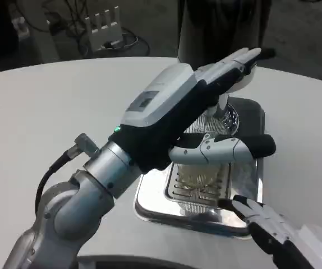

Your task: Grasp the cup under the faucet to collect the drink, then remove the cup.

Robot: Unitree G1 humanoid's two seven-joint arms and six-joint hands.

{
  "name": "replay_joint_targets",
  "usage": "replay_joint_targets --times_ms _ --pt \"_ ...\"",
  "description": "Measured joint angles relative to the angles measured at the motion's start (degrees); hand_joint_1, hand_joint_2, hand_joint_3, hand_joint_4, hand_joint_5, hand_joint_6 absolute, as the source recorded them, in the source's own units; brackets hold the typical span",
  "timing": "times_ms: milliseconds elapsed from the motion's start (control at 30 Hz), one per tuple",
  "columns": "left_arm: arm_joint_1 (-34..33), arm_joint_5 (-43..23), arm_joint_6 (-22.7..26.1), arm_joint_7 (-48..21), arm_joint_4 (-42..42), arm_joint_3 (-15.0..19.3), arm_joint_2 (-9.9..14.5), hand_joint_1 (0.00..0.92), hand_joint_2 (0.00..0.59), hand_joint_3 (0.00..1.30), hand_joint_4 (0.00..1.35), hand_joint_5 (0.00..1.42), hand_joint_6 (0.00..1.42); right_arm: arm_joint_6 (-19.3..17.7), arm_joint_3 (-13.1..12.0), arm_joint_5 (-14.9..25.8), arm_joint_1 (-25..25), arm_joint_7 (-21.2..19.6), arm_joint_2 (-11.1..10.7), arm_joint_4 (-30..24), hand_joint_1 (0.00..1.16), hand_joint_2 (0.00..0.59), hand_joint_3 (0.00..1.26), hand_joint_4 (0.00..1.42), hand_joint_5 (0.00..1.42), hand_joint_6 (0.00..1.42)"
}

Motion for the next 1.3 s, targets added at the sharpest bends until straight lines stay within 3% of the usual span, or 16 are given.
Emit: replay_joint_targets --times_ms 100,267,300,400,433,533,633,733,800,900,1067,1300 --pt "0.0 0.37 -0.03 0.0 -0.21 -0.08 0.22 0.0 0.068 0.13 0.05 0.17 0.13 0.79 1.04 -0.02 -0.1 -1.22 1.04 0.41 0.57 0.465 0.11 0.07 0.0 0.0" --pt "0.01 0.57 -0.03 0.0 -0.41 -0.42 0.41 0.0 0.068 0.13 0.05 0.17 0.13 1.85 2.22 0.47 -0.09 -4.46 3.05 2.88 0.64 0.409 0.11 0.07 0.0 0.0" --pt "0.06 0.57 -0.02 0.01 -0.52 -0.44 0.43 0.0 0.069 0.13 0.05 0.17 0.13 1.86 3.23 0.71 -0.29 -7.28 4.36 5.24 0.66 0.383 0.1 0.08 0.01 0.01" --pt "0.29 0.56 -0.02 0.08 -0.7 -0.44 0.44 0.0 0.069 0.13 0.05 0.17 0.13 1.84 4.27 1.24 -0.88 -10.17 5.82 7.97 0.72 0.327 0.08 0.09 0.06 0.05" --pt "0.41 0.56 -0.01 0.1 -0.82 -0.45 0.46 0.0 0.069 0.13 0.05 0.17 0.13 1.45 4.73 3.54 -1.75 -13.27 7.05 10.81 0.74 0.316 0.08 0.1 0.07 0.07" --pt "0.61 0.56 0.02 0.12 -1.07 -0.44 0.46 0.0 0.069 0.13 0.06 0.17 0.13 0.52 5.37 6.39 -2.12 -17.43 8.73 14.19 0.8 0.271 0.08 0.11 0.09 0.11" --pt "0.81 0.57 0.1 0.21 -1.22 -0.44 0.46 0.0 0.069 0.14 0.06 0.17 0.13 -3.41 6.41 9.85 -3.34 -25.19 11.34 19.72 0.84 0.227 0.07 0.11 0.1 0.15" --pt "0.86 0.57 0.12 0.23 -1.26 -0.46 0.46 0.0 0.07 0.14 0.06 0.17 0.13 -5.9 6.44 13.29 -5.13 -29.34 12.98 23.81 0.86 0.215 0.02 0.09 0.11 0.17" --pt "0.87 0.58 0.18 0.33 -1.27 -0.5 0.44 0.0 0.07 0.14 0.06 0.17 0.13 -7.37 6.21 16.45 -7.01 -31.75 12.65 28.0 0.87 0.2 0.0 0.07 0.11 0.19" --pt "0.87 0.56 0.38 0.51 -1.27 -0.55 0.31 0.0 0.07 0.14 0.07 0.17 0.13 -7.54 6.16 18.02 -10.18 -33.13 12.32 31.89 0.88 0.187 0.0 0.07 0.11 0.19" --pt "0.86 0.52 0.62 0.59 -1.33 -0.67 -0.05 0.0 0.071 0.14 0.07 0.17 0.12 -8.35 7.75 18.81 -14.7 -36.06 11.76 36.49 0.88 0.18 0.0 0.07 0.11 0.2" --pt "0.85 0.63 0.75 0.62 -1.38 -0.84 -0.08 0.0 0.072 0.14 0.07 0.17 0.12 -7.08 7.62 20.95 -23.37 -40.61 12.04 43.06 0.88 0.163 0.0 0.06 0.12 0.22"
